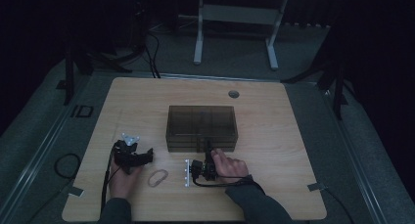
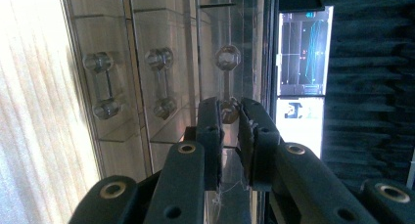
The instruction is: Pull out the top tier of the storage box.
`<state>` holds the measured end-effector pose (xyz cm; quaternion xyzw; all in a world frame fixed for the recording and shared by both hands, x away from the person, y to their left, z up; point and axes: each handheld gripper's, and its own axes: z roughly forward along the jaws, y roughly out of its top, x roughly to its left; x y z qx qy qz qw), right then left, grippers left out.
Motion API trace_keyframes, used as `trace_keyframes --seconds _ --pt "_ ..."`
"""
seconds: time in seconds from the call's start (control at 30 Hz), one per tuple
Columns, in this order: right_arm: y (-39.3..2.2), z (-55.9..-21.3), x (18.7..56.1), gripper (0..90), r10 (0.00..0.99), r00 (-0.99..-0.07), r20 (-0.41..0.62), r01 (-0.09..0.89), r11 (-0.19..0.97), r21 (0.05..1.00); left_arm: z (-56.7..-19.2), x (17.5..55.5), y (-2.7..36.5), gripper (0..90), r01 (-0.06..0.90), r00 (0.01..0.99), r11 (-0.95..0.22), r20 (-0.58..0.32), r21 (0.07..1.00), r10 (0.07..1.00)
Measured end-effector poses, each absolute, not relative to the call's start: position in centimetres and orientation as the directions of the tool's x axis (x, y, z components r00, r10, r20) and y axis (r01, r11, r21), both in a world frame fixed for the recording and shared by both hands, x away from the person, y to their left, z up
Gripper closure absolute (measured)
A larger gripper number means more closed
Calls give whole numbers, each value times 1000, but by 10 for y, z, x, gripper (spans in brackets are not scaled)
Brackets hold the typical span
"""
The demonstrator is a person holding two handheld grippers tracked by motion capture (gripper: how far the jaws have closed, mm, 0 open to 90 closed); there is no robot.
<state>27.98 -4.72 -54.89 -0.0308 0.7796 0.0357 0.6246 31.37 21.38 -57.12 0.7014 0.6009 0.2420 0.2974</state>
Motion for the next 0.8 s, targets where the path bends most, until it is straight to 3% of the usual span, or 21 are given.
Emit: trace_keyframes --seconds 0.8 --pt "-48 -553 276 806 -38 -183 -982 -109 994 -18 -571 314 214 131 699 161 -101 -18 708 987"
